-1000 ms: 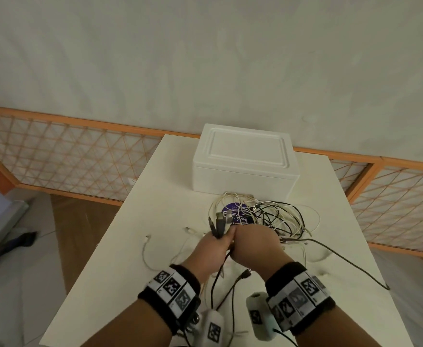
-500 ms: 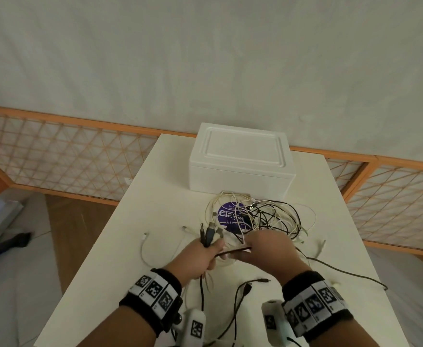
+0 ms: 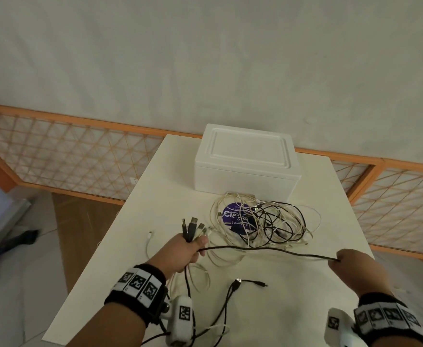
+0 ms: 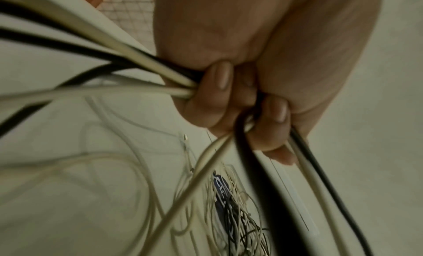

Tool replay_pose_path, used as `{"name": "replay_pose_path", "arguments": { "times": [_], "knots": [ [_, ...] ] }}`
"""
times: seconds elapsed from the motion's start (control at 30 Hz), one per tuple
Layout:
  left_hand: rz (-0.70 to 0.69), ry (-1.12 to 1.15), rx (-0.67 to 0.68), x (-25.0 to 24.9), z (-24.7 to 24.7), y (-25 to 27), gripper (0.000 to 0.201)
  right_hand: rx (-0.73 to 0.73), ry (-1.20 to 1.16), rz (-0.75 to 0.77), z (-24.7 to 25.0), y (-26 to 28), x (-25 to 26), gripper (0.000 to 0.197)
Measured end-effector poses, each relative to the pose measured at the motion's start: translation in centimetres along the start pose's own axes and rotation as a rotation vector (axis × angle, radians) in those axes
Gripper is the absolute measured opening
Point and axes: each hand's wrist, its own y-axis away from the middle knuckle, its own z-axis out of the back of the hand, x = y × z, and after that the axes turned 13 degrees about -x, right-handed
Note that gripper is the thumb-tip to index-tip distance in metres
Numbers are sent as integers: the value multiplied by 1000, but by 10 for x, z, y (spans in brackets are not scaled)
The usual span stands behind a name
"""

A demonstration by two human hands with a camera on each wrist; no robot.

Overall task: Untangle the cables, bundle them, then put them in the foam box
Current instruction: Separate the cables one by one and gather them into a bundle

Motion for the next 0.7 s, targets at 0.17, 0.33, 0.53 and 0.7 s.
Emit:
{"name": "replay_pose_path", "arguments": {
  "times": [0.17,0.33,0.53,0.7],
  "knots": [
    [52,299,-12,-7,19,1,36,462,54,9,-6,-4,-14,33],
    [39,598,-6,-7,27,2,30,250,59,129,32,-13,21,77],
    [60,1038,60,-30,11,8,41,365,-658,613,94,47,185,82],
    [95,1085,-172,-26,12,5,55,462,-688,761,52,94,260,50]
  ]
}}
